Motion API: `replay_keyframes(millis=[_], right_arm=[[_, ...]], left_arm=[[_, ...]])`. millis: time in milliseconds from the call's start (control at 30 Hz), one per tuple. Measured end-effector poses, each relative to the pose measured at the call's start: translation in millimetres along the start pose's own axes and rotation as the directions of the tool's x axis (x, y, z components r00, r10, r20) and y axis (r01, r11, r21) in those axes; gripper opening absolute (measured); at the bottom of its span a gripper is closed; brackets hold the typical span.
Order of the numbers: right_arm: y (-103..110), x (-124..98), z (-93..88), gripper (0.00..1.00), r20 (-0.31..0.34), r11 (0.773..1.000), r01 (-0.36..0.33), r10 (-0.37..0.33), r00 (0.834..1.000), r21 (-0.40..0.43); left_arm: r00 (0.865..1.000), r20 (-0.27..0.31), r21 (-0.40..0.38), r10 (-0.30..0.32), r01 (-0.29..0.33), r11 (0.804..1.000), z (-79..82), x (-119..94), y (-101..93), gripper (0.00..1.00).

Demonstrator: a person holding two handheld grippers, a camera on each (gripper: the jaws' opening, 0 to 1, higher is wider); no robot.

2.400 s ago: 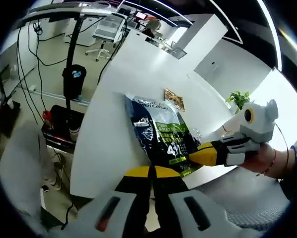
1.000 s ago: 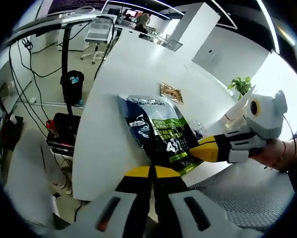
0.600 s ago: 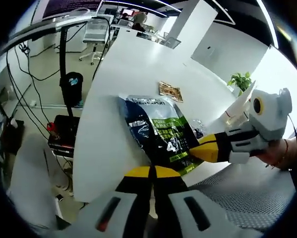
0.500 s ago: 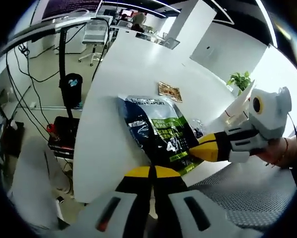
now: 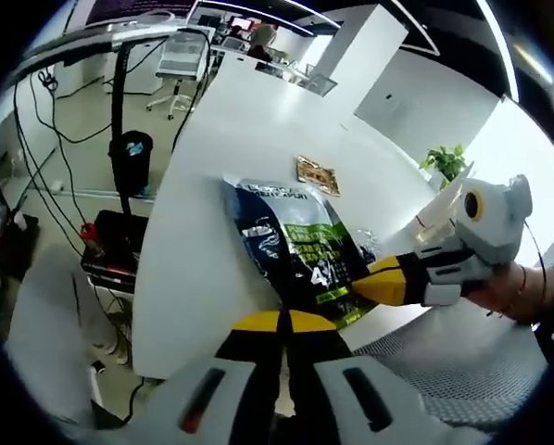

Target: Arrange the skincare products in the storage area until every visible bottle or jar stands upright without overlapping.

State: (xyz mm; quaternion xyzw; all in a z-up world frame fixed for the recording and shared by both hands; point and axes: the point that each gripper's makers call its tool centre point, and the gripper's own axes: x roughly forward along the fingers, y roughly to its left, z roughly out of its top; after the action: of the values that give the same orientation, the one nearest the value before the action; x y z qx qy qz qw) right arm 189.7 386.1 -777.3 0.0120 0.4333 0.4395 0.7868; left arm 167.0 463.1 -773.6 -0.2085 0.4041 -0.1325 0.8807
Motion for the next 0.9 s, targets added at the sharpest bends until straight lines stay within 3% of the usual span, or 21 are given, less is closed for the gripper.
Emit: replay_keyframes(millis=[33, 67, 100, 133, 300, 433, 567, 833, 900], right_arm=[[-1.2, 0.0, -0.2, 0.0, -0.01, 0.999, -0.004, 0.004, 1.0, 0.039], [-2.6, 0.2, 0.7, 0.0, -0.013, 1.0, -0.004, 0.004, 1.0, 0.022], [-1.4, 0.2, 0.5, 0.0, -0.016, 1.0, -0.007, 0.007, 1.0, 0.004], [-0.4, 0.1, 0.2, 0.0, -0.018, 1.0, -0.008, 0.007, 1.0, -0.008], [-0.2, 0.2, 0.2, 0.0, -0.033, 1.0, -0.01, 0.01, 0.999, -0.012], [-1.0, 0.6, 1.9, 0.0, -0.05, 0.99, -0.007, 0.0, 0.999, -0.142], [0.3, 0.8, 1.5, 0.0, -0.068, 0.985, -0.003, -0.009, 0.998, -0.174], [-1.2, 1.0, 1.6, 0.0, -0.061, 0.995, 0.026, -0.032, 0.998, -0.098], [-0.6, 1.3, 1.3, 0.0, -0.072, 0.996, 0.034, -0.04, 0.997, -0.085]], left_arm=[[1.0, -0.014, 0.01, 0.005, -0.005, 1.0, -0.1, 0.5, -0.7, 0.0], [1.0, -0.025, 0.033, 0.014, -0.014, 0.999, -0.4, 0.9, -1.6, 0.0], [0.999, -0.035, 0.104, 0.033, -0.029, 0.994, 0.2, 0.8, -1.7, 0.0], [0.999, -0.036, 0.113, 0.037, -0.032, 0.993, 0.3, 0.8, -2.0, 0.0], [0.999, -0.037, 0.06, 0.027, -0.024, 0.998, 0.3, 0.9, -0.8, 0.0], [0.999, -0.052, 0.063, -0.005, 0.009, 0.998, -0.7, 1.1, -2.1, 0.0], [0.996, -0.077, 0.04, -0.039, 0.042, 0.998, -3.0, 1.0, -5.5, 0.0], [0.996, -0.09, 0.122, -0.008, 0.019, 0.992, -1.9, 1.4, -6.3, 0.0], [0.991, -0.131, 0.148, 0.02, -0.001, 0.989, -1.9, 1.7, -5.3, 0.0]])
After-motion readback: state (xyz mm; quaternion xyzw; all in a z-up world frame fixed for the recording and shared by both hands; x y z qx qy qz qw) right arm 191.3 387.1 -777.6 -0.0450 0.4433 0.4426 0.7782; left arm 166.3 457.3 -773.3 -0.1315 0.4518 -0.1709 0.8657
